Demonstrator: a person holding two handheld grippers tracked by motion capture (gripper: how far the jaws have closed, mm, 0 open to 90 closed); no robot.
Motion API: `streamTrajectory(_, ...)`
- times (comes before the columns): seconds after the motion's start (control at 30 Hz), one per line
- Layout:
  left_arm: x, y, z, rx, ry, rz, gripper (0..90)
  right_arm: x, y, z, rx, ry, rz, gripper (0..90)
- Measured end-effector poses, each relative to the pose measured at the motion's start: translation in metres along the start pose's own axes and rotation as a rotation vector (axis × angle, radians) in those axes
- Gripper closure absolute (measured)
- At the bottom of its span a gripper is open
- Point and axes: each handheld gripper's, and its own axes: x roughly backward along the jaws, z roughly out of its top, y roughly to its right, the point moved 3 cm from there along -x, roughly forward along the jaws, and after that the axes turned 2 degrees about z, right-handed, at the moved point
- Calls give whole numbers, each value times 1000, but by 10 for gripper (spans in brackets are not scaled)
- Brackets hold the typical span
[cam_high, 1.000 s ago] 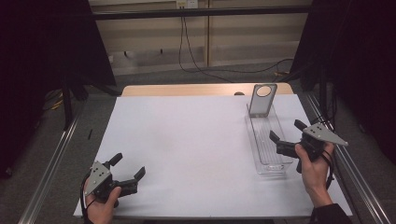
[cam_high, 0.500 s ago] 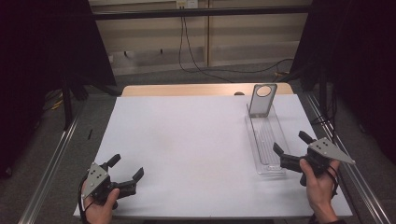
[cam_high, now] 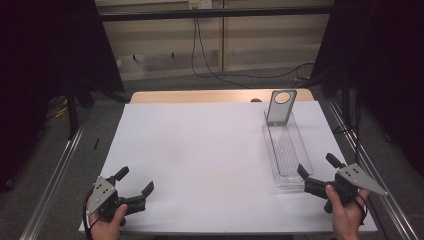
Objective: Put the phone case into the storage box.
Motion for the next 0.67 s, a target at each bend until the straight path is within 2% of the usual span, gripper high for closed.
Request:
streamTrajectory(0.3,-1,-2,0,10,4,2,28,13,-2,-7,8,19,-24,0)
streamTrajectory(0.67,-2,-1,1,8,3,2,28,6,-2,-11,-5,0,1,0)
